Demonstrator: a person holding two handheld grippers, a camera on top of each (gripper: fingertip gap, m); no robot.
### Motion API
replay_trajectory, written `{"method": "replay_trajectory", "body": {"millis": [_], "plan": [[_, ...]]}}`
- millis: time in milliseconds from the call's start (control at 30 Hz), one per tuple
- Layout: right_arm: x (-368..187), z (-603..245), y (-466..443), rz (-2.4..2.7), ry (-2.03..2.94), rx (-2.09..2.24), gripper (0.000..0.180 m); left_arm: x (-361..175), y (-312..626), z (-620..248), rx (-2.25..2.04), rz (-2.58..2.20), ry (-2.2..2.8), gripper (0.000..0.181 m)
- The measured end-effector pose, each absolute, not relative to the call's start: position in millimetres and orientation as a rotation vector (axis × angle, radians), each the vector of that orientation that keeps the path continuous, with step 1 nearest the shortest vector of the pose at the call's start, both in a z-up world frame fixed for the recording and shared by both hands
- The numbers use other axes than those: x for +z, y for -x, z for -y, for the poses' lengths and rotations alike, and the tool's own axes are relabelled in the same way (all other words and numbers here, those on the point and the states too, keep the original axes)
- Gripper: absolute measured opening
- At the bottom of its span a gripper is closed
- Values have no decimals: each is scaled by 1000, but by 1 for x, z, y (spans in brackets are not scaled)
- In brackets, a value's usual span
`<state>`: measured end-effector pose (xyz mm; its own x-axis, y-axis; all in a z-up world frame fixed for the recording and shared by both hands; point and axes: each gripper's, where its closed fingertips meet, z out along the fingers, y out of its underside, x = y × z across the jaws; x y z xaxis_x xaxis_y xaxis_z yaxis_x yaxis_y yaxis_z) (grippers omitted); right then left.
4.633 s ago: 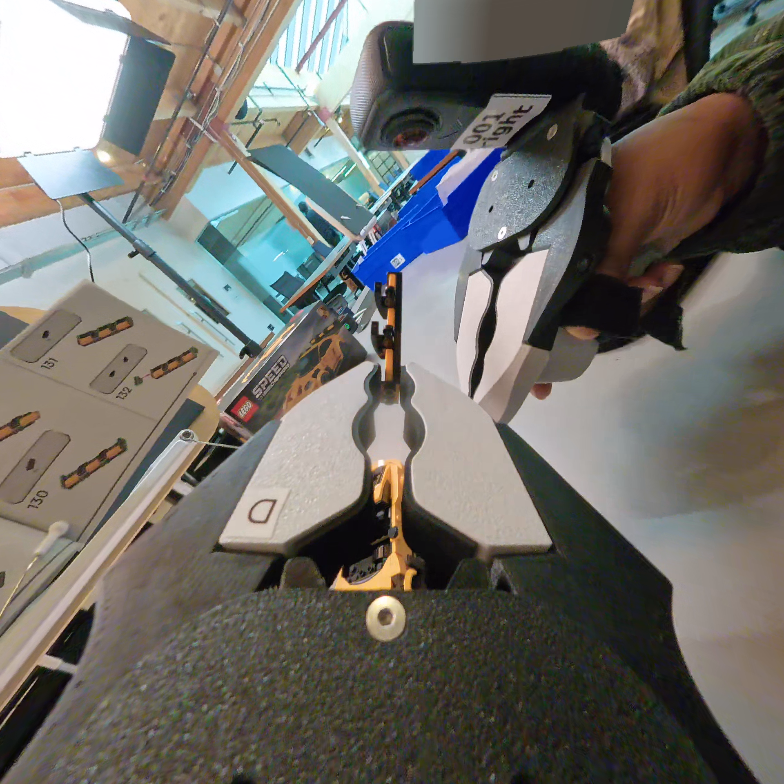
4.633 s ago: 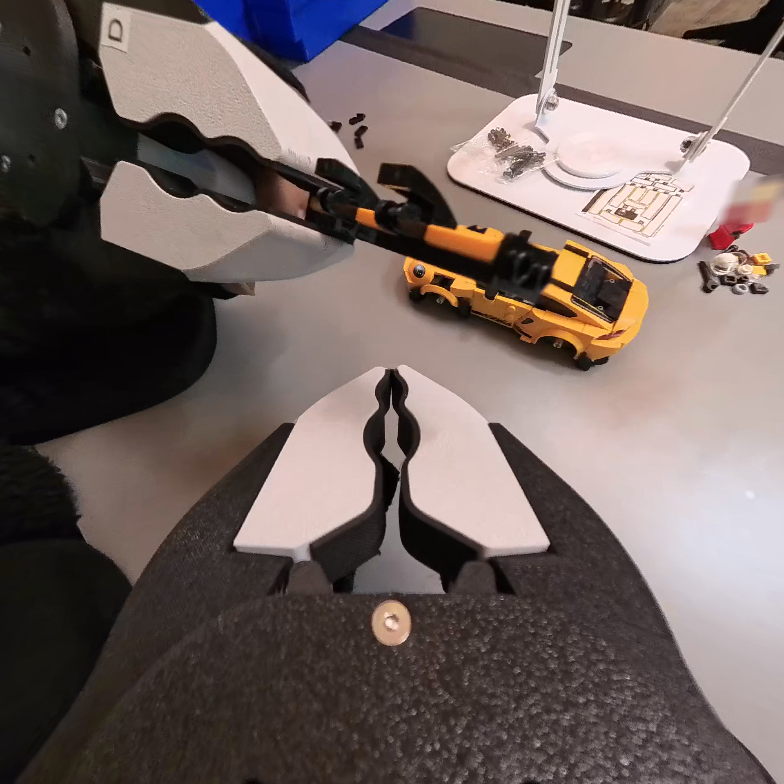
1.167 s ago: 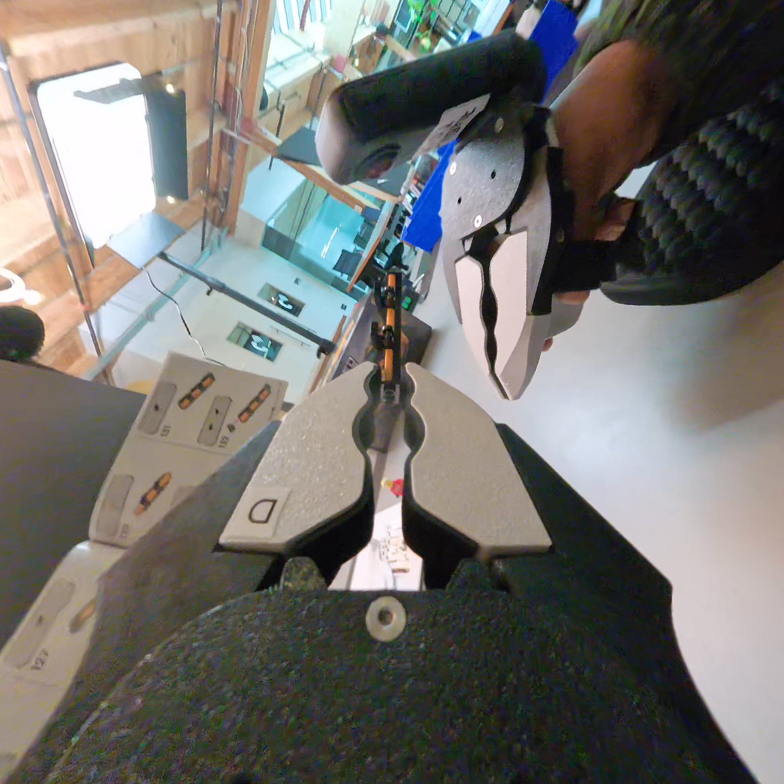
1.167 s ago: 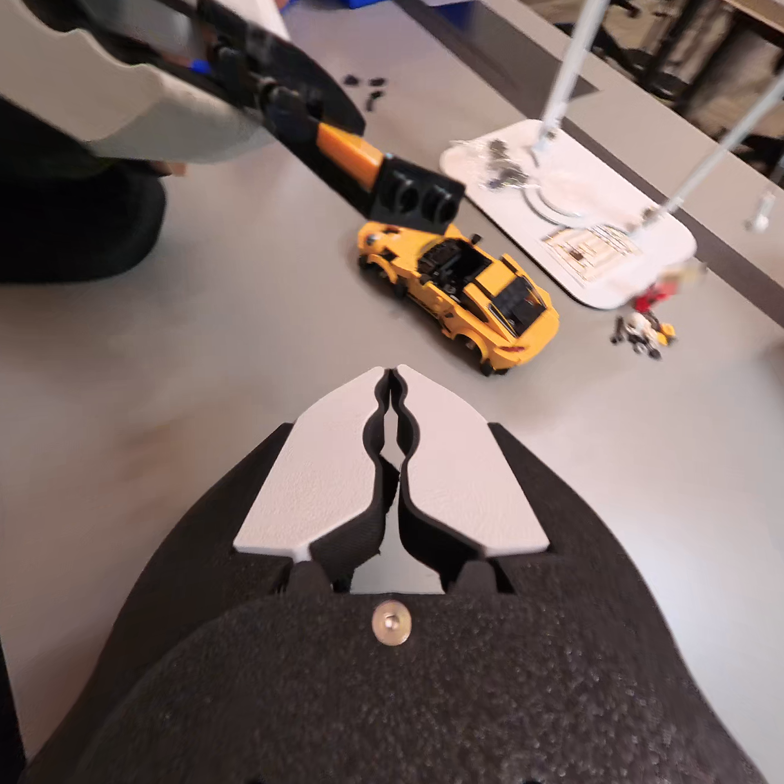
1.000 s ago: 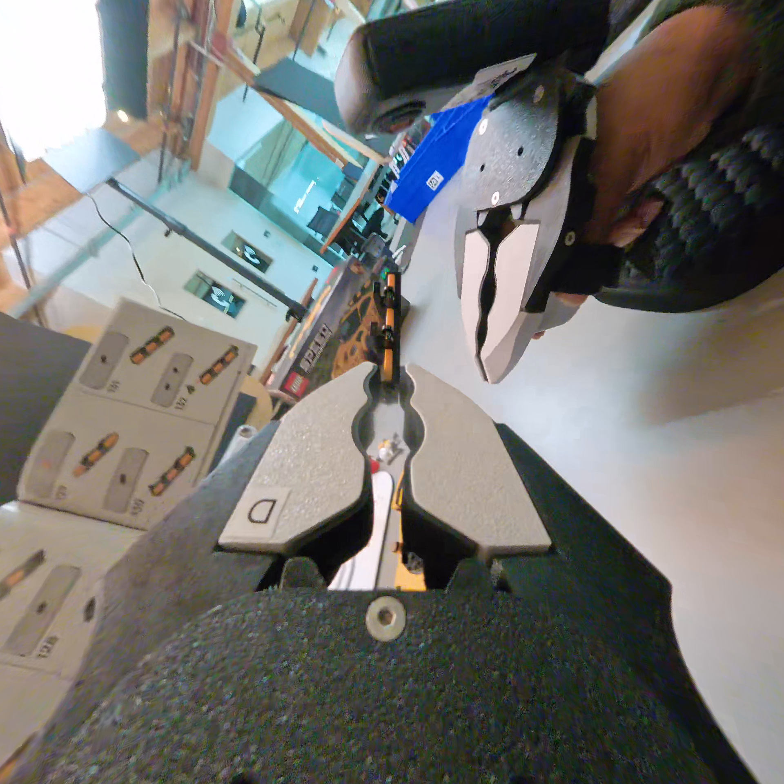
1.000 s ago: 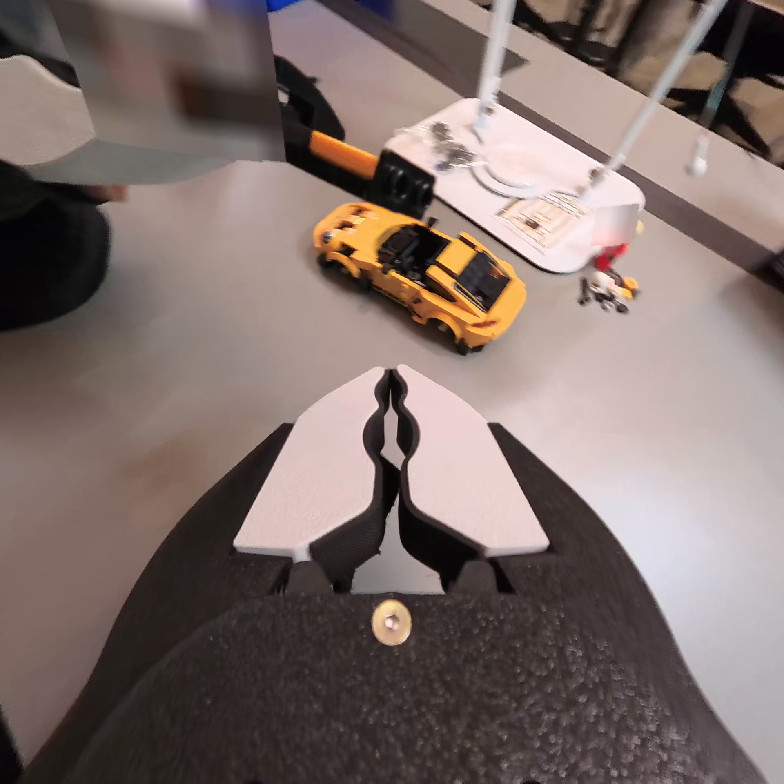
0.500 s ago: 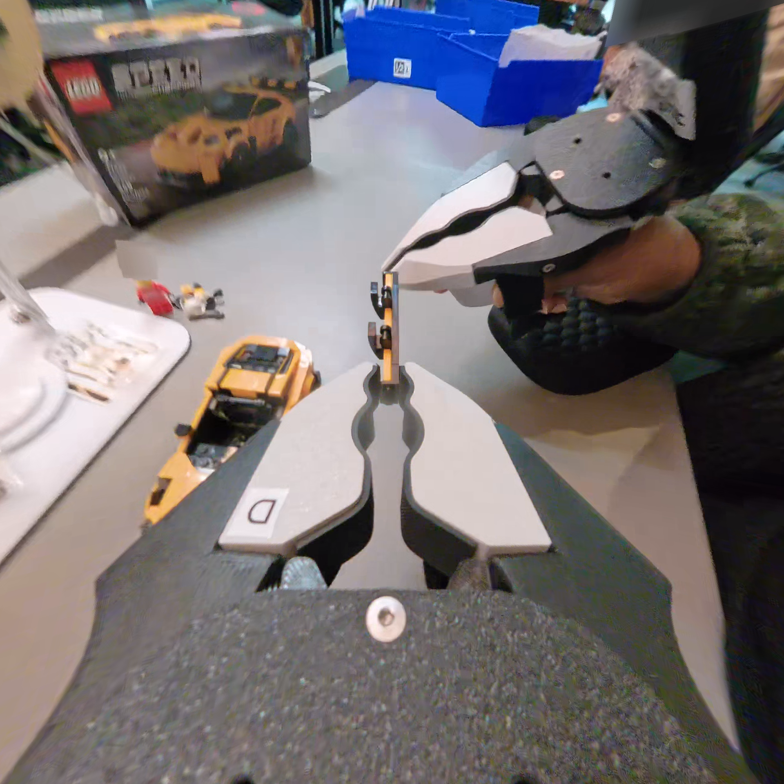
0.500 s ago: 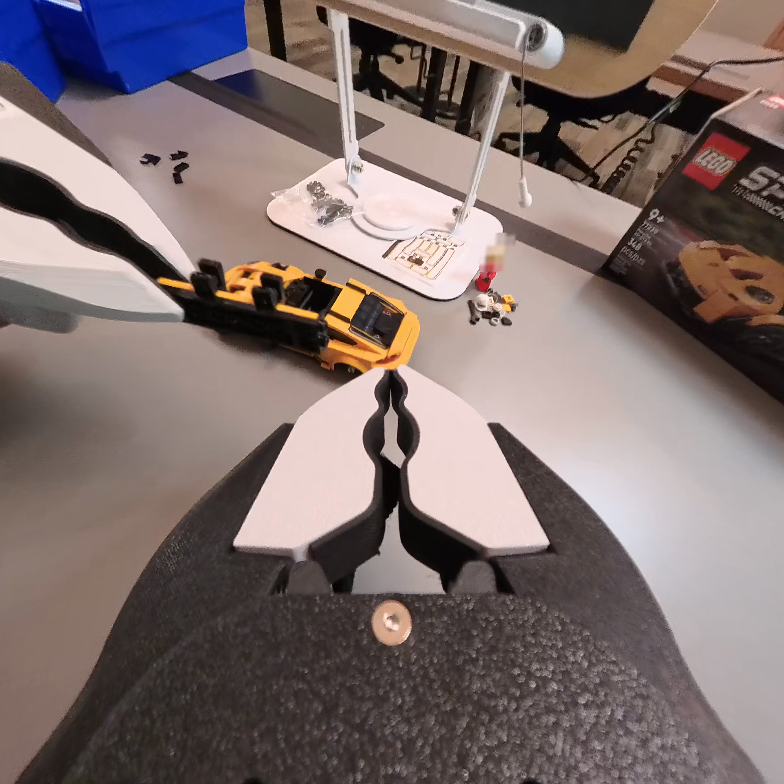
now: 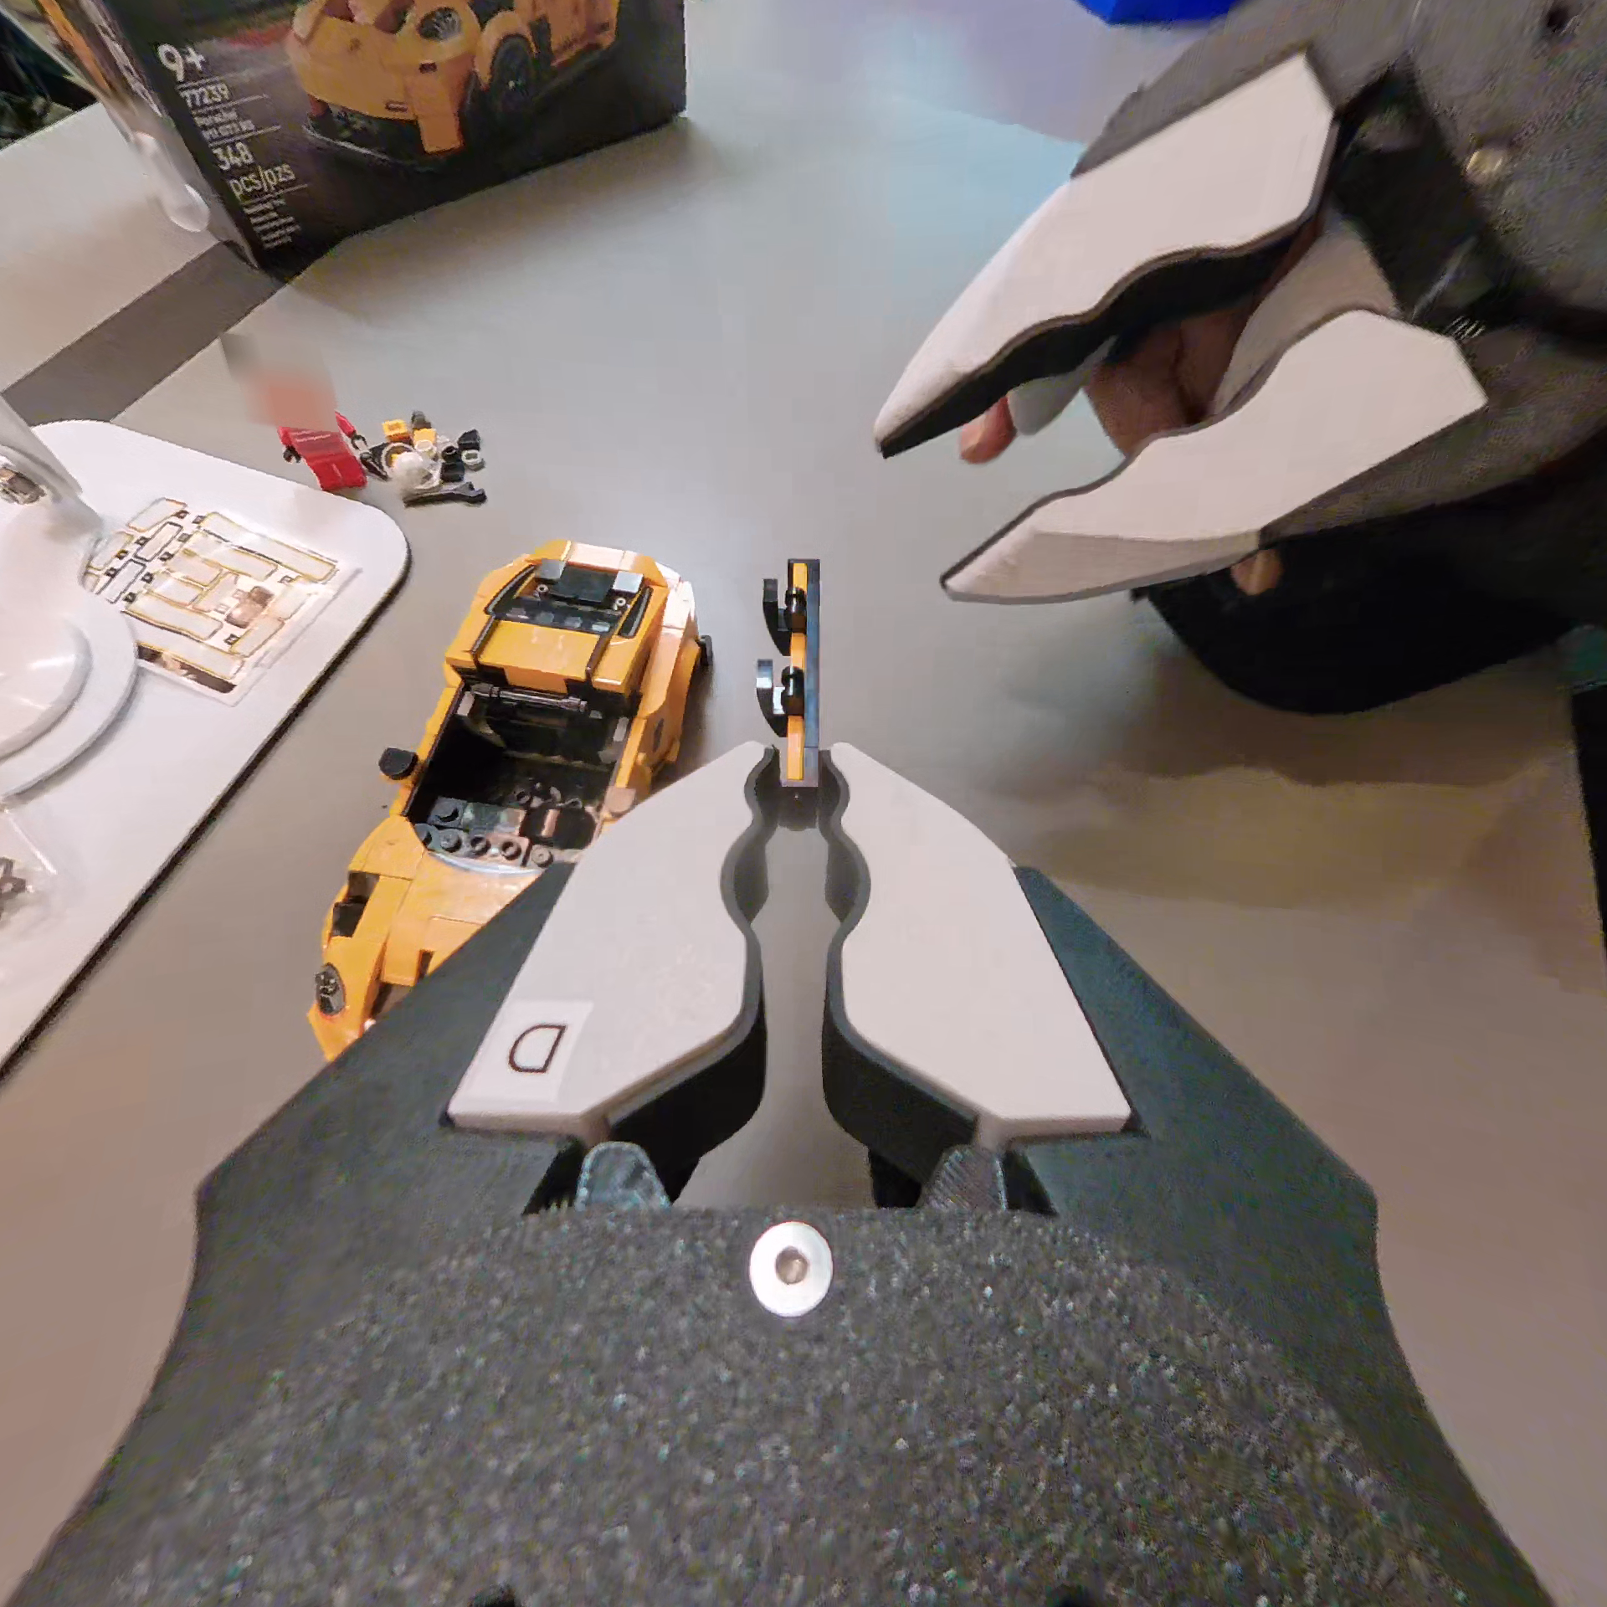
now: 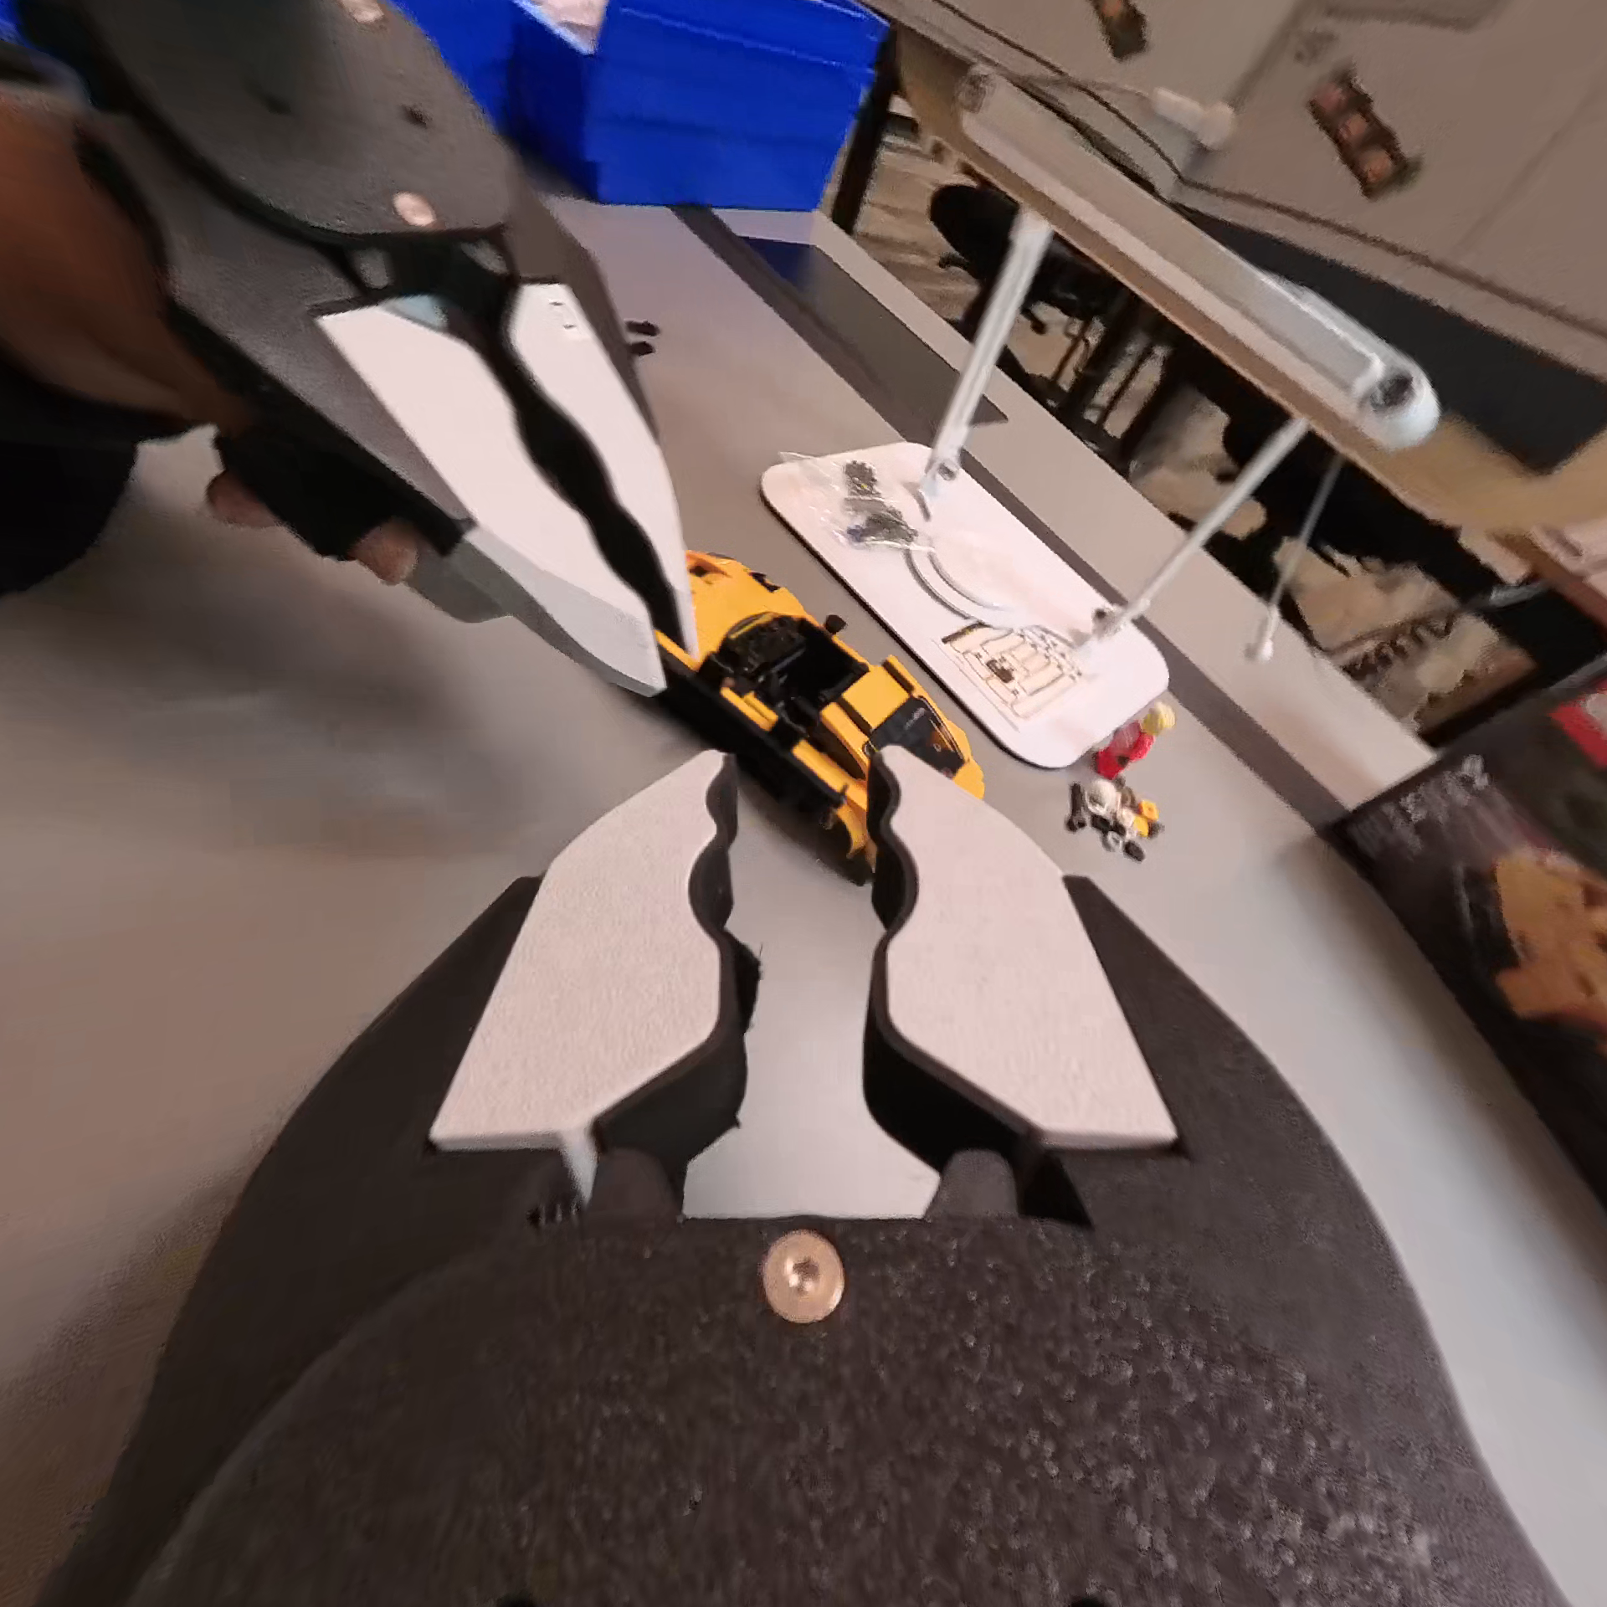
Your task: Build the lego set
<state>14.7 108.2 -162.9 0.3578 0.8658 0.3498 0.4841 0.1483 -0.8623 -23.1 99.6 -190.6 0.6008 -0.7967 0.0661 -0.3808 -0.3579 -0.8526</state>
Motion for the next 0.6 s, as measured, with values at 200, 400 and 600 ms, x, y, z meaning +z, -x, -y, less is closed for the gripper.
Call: {"method": "replay_trajectory", "body": {"millis": [200,400,600], "plan": [[-181,-102,-3,1610,1284,156,35,-191,16,-91,-428,-1142,1832,8],[-190,-109,-9,1662,1312,297,23,-185,15,-82,-217,-1309,1660,8],[-191,-105,-11,1652,1229,317,6,-174,15,-83,-291,-1261,1631,26]]}}
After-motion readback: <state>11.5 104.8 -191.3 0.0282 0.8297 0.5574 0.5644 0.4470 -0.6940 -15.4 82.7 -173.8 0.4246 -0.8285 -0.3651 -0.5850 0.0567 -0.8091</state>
